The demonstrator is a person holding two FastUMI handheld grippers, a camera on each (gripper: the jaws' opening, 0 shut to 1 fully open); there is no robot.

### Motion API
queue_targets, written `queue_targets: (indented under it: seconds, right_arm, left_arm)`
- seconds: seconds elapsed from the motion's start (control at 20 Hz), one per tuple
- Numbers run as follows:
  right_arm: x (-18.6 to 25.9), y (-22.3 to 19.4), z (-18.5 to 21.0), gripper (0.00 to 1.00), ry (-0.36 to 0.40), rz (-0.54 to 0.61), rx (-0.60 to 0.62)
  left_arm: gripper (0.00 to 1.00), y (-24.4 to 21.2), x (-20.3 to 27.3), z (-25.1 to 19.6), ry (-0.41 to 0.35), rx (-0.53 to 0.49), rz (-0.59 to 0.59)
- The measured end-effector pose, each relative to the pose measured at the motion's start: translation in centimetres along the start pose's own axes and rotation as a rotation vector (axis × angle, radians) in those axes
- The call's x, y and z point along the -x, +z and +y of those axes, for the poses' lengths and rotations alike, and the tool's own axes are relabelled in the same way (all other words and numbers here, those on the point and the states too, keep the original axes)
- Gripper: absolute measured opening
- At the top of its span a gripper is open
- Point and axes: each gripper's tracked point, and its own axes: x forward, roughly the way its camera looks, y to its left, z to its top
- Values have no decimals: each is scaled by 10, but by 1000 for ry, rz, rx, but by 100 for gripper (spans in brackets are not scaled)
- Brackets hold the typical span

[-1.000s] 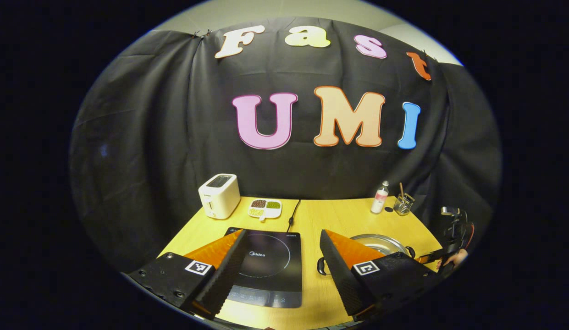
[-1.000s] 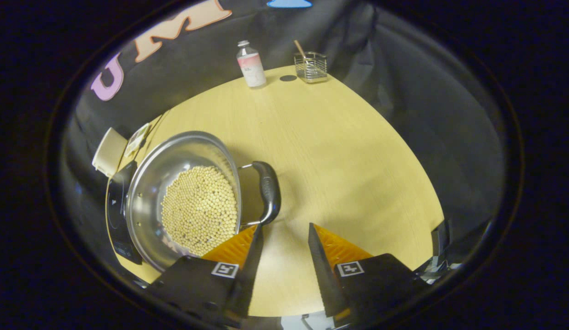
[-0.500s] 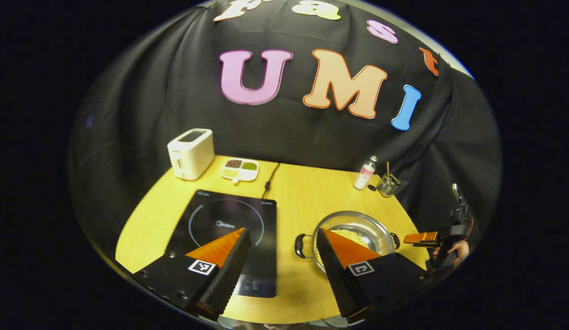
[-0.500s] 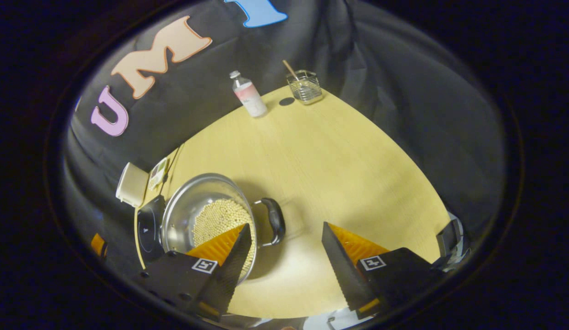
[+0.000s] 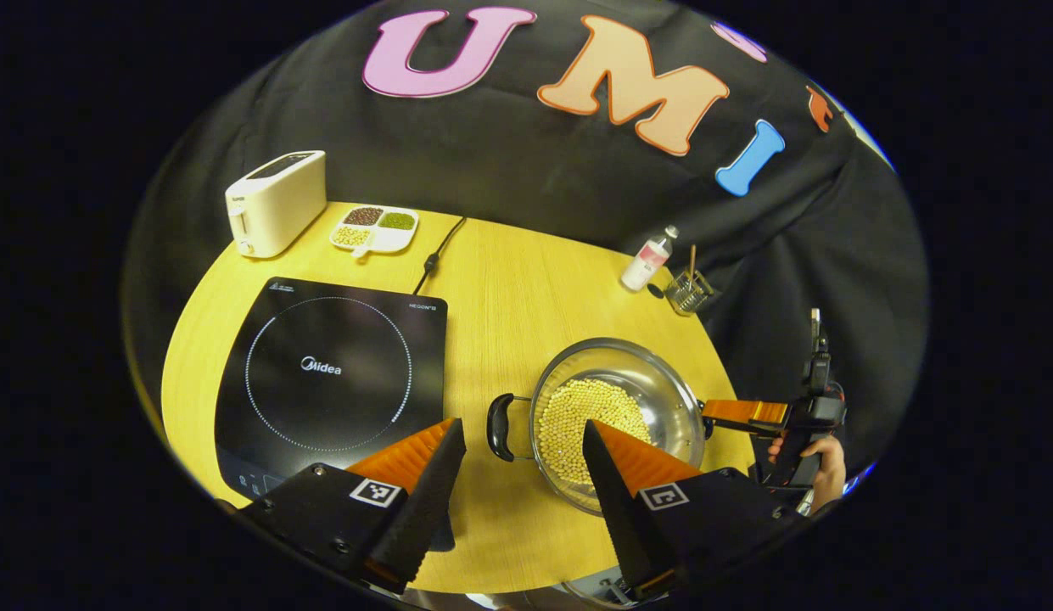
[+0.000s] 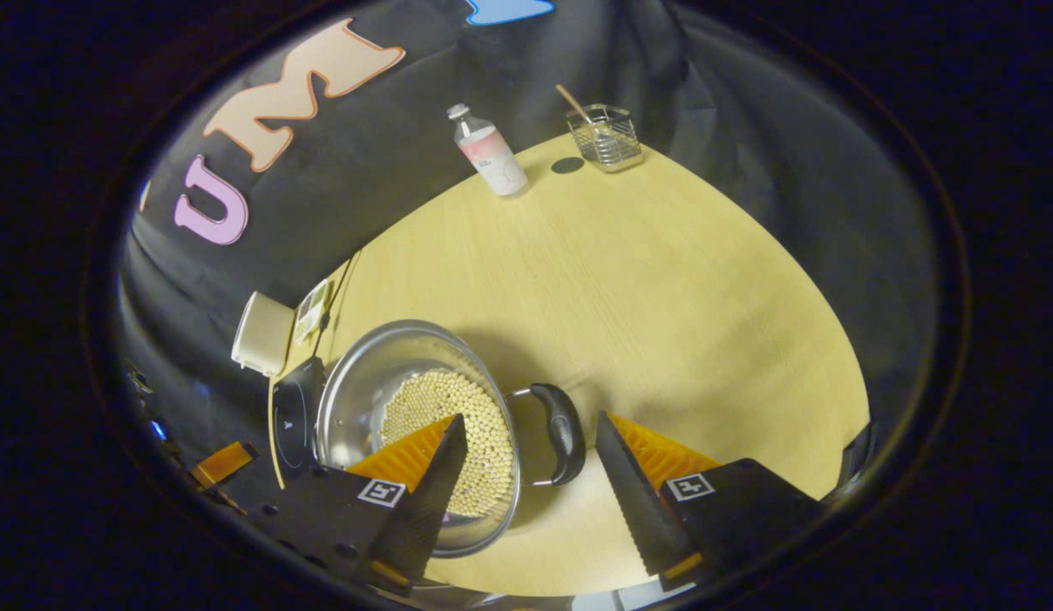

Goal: First push the handle of the pot to place it horizontally, then grasp the pot with both hands and set it on the induction cooktop.

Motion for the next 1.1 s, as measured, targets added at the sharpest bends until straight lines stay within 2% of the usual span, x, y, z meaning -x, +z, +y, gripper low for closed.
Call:
queue_targets:
  seconds: [0.1, 0.15, 0.4, 0.45, 0.75, 0.8, 0.95, 1.0, 1.05, 1.1]
  right_arm:
    - [-8, 1, -3, 95, -9, 17, 8]
    - [-11, 0, -4, 87, -12, 26, 9]
    - [-26, -9, -8, 82, -27, 68, 43]
    - [-29, -10, -6, 91, -22, 76, 45]
    - [-44, -15, 0, 91, -16, 103, 61]
    - [-47, -14, -3, 80, -28, 100, 65]
    - [-45, -15, -6, 57, -28, 108, 69]
    - [-45, -17, -6, 57, -27, 112, 72]
    - [-46, -18, -7, 57, -28, 118, 80]
    - [-48, -20, -8, 67, -32, 126, 93]
  left_arm:
    - [87, -3, -15, 1, -1, -10, 38]
    - [87, -4, -21, -1, -10, -8, 54]
    - [87, -15, -58, -2, -15, 9, 149]
    - [87, -18, -64, 1, -7, 10, 169]
    - [88, -37, -90, 3, 12, -10, 229]
    - [88, -39, -94, 3, 14, -17, 229]
    - [87, -43, -101, 4, 18, -12, 233]
    - [81, -43, -102, 5, 21, -6, 234]
    - [84, -43, -104, 5, 22, 0, 237]
    - [77, -45, -106, 6, 24, 6, 242]
